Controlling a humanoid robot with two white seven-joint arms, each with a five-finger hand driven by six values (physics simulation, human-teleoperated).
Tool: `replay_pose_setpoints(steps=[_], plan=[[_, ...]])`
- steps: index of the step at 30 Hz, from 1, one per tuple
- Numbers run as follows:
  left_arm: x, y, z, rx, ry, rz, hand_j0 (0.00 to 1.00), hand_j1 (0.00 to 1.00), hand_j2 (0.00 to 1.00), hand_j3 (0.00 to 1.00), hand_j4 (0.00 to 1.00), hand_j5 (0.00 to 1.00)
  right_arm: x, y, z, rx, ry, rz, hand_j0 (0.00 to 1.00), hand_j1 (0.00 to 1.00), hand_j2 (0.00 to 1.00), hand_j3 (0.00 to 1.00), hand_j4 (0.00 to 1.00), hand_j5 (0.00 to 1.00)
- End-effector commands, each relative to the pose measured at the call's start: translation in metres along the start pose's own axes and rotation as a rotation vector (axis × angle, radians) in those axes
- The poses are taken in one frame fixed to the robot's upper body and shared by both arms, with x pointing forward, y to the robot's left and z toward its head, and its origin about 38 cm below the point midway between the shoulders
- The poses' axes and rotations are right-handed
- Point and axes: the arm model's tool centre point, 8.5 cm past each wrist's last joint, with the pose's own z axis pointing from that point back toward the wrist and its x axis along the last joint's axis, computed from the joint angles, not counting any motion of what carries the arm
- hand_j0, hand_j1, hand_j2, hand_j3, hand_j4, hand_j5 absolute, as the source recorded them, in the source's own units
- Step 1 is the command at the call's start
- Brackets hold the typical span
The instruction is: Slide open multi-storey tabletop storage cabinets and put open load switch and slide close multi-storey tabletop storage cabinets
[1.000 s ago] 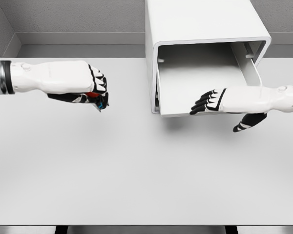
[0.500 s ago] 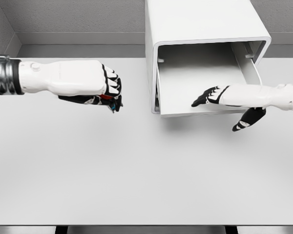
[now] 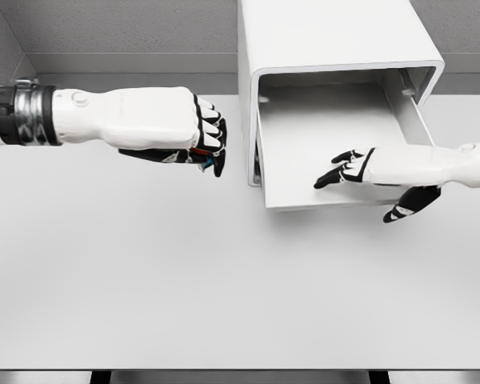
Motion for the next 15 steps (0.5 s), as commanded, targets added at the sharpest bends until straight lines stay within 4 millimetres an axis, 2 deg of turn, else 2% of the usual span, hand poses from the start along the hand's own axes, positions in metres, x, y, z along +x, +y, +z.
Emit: replay_pose_setpoints(steps=[1,8,15], plan=[[0.0,0.001,-0.001,0.005,-0.002,0.004,0.45,0.45,0.45,0.45,0.45,0.45,0.002,0.004,0.0,0.016,-0.018,0.016,1.0,1.0,1.0,1.0,1.0,1.0],[0.001,0.003,-0.006,0.014,-0.015,0.001,0.45,0.45,0.45,0.45,0.45,0.45,0.0,0.004,0.01,0.021,0.008,0.015,1.0,1.0,1.0,1.0,1.0,1.0],[0.004,0.005,-0.015,0.029,-0.037,-0.001,0.44,0.44,0.44,0.44,0.44,0.44,0.002,-0.008,0.023,-0.035,0.001,-0.021,1.0,1.0,1.0,1.0,1.0,1.0]])
